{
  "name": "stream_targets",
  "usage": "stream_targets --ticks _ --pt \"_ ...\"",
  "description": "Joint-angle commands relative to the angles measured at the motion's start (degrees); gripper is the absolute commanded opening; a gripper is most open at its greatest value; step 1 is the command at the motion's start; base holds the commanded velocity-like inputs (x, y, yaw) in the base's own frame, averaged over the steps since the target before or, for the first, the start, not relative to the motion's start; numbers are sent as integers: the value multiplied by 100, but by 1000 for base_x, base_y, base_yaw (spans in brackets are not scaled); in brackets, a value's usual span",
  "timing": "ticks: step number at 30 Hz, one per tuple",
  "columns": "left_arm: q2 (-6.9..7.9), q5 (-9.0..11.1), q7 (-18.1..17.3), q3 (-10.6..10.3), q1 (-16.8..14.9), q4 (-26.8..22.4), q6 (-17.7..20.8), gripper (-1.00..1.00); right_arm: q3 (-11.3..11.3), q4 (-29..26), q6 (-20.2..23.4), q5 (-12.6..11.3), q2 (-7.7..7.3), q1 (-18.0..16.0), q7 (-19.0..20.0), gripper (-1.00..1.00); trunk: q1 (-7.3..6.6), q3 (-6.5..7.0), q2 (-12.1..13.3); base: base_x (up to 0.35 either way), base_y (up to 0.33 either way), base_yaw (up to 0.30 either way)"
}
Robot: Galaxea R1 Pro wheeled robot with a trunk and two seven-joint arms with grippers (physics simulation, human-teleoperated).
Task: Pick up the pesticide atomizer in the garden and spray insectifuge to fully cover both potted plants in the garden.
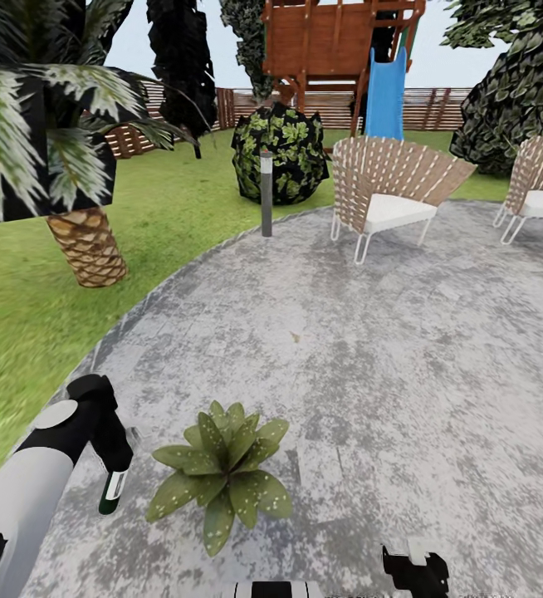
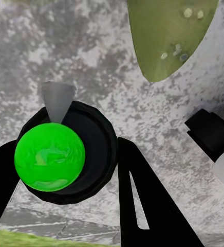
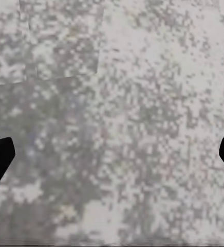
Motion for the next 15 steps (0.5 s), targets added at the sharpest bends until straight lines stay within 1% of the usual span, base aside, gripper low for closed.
stream_targets --ticks 1,6,10,12,15 --pt "-2 -44 -51 14 -1 -10 60 -100 49 0 -9 -38 0 -2 -19 100 -1 -4 -2 0 0 -261" --pt "-2 -52 -51 14 -1 -16 60 -100 49 0 -9 -38 3 -2 -19 100 -1 -4 -2 -1 0 -264" --pt "-2 -49 -51 22 -1 -16 60 -100 49 0 -9 -38 2 -2 -19 100 -1 -4 -2 -226 100 -260" --pt "-2 -52 -51 18 -1 -16 79 -100 56 -8 -9 -42 24 -2 -26 100 -1 -4 -2 -127 258 -59" --pt "-2 -53 -51 6 -1 -16 82 -100 49 -9 -9 -42 27 -2 -27 100 -1 -4 -2 -2 302 -3"
